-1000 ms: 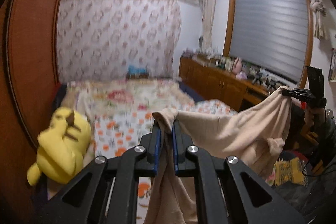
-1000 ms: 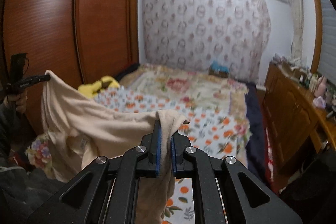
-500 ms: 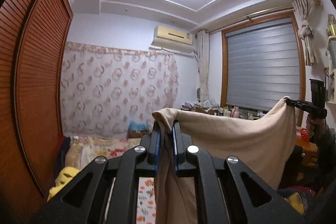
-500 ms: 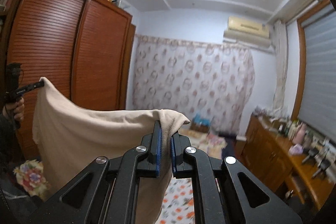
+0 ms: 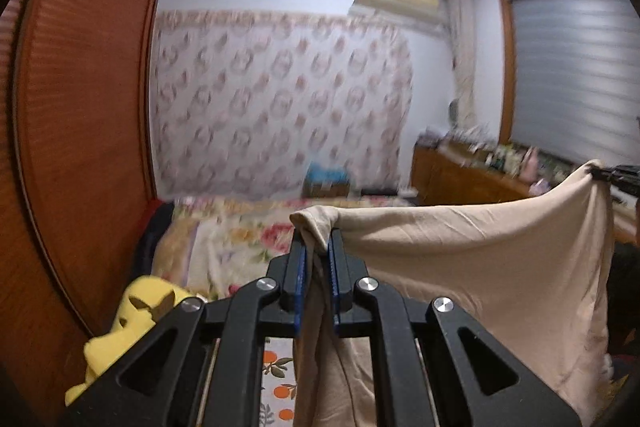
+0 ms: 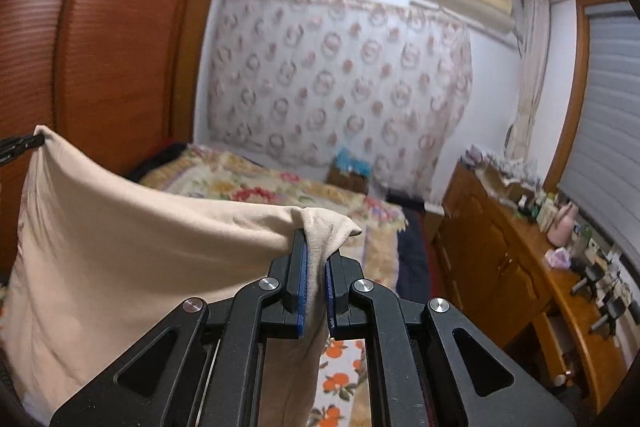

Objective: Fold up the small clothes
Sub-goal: 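Grasp the shirt edge with both grippers and lift it up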

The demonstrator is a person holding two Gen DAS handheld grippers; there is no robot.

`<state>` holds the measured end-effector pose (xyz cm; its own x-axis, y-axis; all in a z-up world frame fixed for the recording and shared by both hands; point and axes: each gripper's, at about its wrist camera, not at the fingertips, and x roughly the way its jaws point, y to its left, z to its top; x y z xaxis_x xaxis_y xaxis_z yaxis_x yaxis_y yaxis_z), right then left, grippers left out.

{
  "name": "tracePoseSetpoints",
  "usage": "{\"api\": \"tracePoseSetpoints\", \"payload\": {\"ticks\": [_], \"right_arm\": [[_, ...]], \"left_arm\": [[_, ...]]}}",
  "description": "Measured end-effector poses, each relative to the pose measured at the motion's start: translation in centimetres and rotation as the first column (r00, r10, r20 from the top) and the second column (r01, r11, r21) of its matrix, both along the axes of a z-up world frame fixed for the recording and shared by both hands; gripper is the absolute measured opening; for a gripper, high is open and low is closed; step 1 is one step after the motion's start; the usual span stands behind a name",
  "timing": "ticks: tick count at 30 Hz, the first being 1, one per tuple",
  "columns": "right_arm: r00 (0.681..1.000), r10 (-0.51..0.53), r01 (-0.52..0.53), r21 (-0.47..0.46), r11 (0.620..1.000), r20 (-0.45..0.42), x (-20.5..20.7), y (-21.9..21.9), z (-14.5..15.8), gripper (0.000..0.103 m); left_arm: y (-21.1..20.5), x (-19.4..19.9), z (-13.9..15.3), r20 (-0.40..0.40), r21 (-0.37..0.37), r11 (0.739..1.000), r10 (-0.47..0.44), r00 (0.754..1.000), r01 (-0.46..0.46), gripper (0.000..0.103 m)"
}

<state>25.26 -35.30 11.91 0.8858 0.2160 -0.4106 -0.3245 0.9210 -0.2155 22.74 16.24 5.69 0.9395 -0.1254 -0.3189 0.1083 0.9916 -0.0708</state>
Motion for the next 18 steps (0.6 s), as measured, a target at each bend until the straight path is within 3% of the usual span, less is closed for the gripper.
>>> {"api": "tracePoseSetpoints", "payload": {"ticks": [8,18], "right_arm": [[0.991,-0.02,0.019,-0.01,1.0,-0.135,9.3,1.4,-7.7,0.005],[0.954,-0.069,0.06,-0.039,0.997,-0.292,17.8,0.8,-15.0,0.005]], "left_arm": [[-1.0,7.7,-7.5,-0.155,0.001,1.0,0.019,0.988,-0.019,0.007],[-2.1,12.8,-11.8,-0.304,0.018,0.999,-0.041,0.952,0.049,0.009]]}}
